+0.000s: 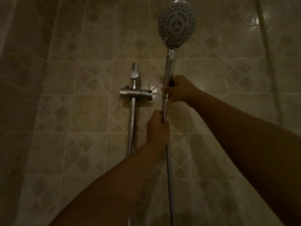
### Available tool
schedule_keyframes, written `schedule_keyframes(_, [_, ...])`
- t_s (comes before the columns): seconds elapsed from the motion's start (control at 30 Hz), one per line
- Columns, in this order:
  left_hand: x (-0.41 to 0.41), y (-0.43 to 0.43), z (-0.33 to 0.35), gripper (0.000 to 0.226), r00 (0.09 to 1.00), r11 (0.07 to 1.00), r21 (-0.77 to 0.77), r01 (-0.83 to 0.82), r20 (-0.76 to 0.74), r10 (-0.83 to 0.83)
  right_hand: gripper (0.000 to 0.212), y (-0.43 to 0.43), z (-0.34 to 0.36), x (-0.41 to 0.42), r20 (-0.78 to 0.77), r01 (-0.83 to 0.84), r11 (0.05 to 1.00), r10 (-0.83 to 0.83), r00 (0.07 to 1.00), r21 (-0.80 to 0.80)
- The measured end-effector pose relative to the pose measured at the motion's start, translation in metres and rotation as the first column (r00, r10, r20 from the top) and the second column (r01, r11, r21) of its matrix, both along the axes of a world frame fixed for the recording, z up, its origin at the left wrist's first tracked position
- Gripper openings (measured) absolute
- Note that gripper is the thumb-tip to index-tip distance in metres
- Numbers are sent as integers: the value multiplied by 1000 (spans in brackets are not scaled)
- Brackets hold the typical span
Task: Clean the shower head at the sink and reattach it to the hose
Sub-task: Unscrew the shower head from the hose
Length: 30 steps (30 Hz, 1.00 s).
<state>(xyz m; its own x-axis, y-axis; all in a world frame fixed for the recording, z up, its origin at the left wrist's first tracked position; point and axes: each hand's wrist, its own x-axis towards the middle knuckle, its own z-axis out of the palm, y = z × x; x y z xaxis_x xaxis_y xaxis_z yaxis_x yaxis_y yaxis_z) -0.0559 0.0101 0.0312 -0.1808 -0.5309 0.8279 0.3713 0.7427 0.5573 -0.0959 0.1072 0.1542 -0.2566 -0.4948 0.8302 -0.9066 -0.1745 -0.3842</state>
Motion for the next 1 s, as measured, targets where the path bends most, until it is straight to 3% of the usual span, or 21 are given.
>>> schedule_keyframes(0.1, [2, 2, -8, 12, 1000, 999, 31, -17, 5, 17, 10, -5, -27, -4, -1, -15, 998, 15, 1000, 55])
schedule_keyframes(0.2, [9, 5, -20, 3, 995, 989, 111, 96, 21, -99, 19, -11, -54, -6, 48, -20, 997, 17, 999, 73])
schedule_keyframes(0.33, [24, 7, -42, 19, 995, 984, 160, 79, 55, -89, 29, -13, -87, 1, 112, 5, 997, -13, 994, 75])
schedule_keyframes(0.77, [108, 9, -140, 19, 923, 931, 248, 269, 208, -322, 17, -7, -194, 60, 282, -91, 970, 25, 959, 226])
schedule_keyframes(0.9, [135, 21, -183, 25, 903, 918, 328, 224, 284, -322, 5, -3, -233, 85, 457, -247, 936, 111, 883, 250])
schedule_keyframes(1.0, [151, 31, -220, 23, 872, 872, 421, 248, 296, -391, 18, 0, -261, 103, 651, -377, 919, 217, 728, 114])
